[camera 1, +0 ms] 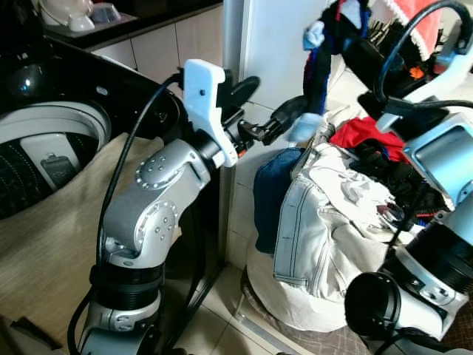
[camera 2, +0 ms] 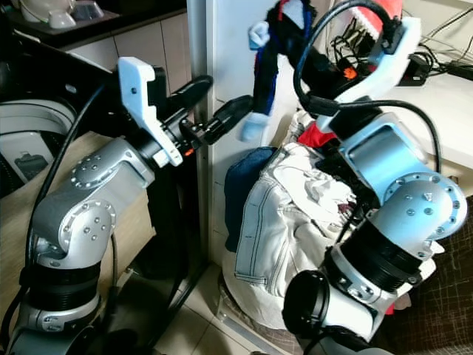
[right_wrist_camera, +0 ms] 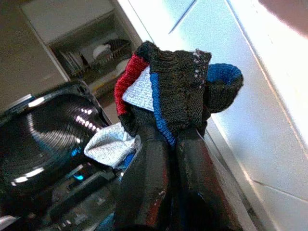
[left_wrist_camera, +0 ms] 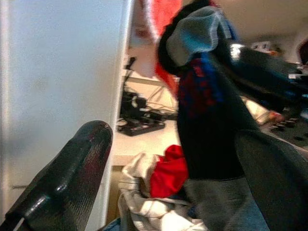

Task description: Clothes washing

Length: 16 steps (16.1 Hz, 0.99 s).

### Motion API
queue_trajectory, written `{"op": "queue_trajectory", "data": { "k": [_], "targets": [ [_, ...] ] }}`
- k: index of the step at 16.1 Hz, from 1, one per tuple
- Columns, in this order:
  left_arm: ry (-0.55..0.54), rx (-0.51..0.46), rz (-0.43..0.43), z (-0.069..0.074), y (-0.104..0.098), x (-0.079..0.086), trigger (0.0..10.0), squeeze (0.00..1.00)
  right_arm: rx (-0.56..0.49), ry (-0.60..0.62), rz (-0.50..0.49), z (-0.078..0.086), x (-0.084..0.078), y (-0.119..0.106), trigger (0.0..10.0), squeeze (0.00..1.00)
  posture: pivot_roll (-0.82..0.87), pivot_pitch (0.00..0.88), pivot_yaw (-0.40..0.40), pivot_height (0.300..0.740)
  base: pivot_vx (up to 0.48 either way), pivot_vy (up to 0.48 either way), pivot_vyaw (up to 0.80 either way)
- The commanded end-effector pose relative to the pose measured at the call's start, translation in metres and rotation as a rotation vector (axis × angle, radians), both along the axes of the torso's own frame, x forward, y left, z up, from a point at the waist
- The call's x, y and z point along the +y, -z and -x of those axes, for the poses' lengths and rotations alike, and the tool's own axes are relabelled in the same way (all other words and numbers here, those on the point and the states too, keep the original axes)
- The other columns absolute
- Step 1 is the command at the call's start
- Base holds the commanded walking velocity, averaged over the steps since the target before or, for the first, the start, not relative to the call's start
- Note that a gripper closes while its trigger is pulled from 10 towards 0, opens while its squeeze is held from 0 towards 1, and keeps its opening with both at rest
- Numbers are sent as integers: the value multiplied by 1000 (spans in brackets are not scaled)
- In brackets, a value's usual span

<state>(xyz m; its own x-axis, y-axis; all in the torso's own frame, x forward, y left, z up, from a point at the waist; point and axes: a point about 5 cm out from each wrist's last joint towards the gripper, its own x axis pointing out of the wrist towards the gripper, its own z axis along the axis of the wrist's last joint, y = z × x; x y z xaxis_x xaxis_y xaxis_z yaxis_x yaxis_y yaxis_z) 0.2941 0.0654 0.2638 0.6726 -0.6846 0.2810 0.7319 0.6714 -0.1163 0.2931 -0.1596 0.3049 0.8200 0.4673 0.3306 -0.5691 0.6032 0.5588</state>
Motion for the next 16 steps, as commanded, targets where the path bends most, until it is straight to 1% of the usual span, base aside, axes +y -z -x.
{"op": "queue_trajectory", "data": {
  "k": [1, 2, 3, 4, 5, 6, 7, 8, 9, 10, 12, 13, 14, 15, 16],
  "targets": [
    [-13, 8, 24, -3, -4, -1, 10000, 1000, -3, -26, -19, -1, 5, -5, 0, 0, -84, 0, -72, 740, 0, 0, 0],
    [-5, 11, 31, -3, -5, -3, 10000, 1000, 11, -26, -17, -1, 7, -3, 0, 0, -86, 0, -73, 740, 0, 0, 0],
    [30, 31, 61, 1, -4, -6, 10000, 1000, 28, -26, -35, 0, 9, 0, 0, 0, -87, 0, -71, 740, 0, 0, 0],
    [54, 50, 67, 3, -2, -7, 10000, 1000, 34, -27, -35, 1, 11, 1, 0, 0, -89, 0, -70, 740, 0, 0, 0],
    [82, 112, 95, 5, 2, -9, 10000, 1000, 39, -17, 18, 3, 11, 4, 0, 0, -90, 0, -67, 740, 0, 0, 0],
    [117, 148, 130, 8, 3, -12, 10000, 973, 44, -18, 27, 3, 12, 5, 0, 0, -92, 0, -65, 740, 0, 0, 0],
    [156, 157, 159, 11, 2, -15, 10000, 0, 45, -24, 13, 4, 13, 5, 0, 0, -92, 0, -64, 740, 0, 0, 0],
    [182, 172, 198, 13, 1, -17, 10000, 0, 42, -28, 19, 5, 14, 6, 0, 0, -95, 0, -62, 740, 0, 0, 0],
    [185, 181, 221, 14, 0, -17, 10000, 0, 44, -26, 19, 5, 14, 6, 0, 0, -96, 0, -60, 740, 0, 0, 0],
    [184, 180, 215, 14, 0, -18, 10000, 0, 45, -25, 18, 5, 14, 6, 0, 0, -95, 0, -58, 740, 0, 0, 0],
    [189, 215, 226, 14, 4, -19, 10000, 0, 48, -23, 33, 6, 15, 7, 0, 0, -95, 0, -56, 740, 0, 0, 0],
    [167, 220, 157, 13, 8, -19, 10000, 0, 46, -24, 32, 6, 16, 7, 0, 0, -93, 0, -55, 740, 0, 0, 0],
    [138, 213, 56, 12, 13, -19, 10000, 0, 43, -26, 30, 7, 17, 7, 0, 0, -93, 0, -55, 740, 0, 0, 0],
    [79, 202, -51, 9, 23, -19, 10000, 0, 39, -30, 21, 7, 18, 6, 0, 0, -93, 0, -52, 740, 0, 0, 0],
    [59, 190, -73, 9, 25, -19, 10000, 0, 37, -32, 16, 8, 19, 6, 0, 0, -93, 0, -52, 740, 0, 0, 0]
  ]
}}
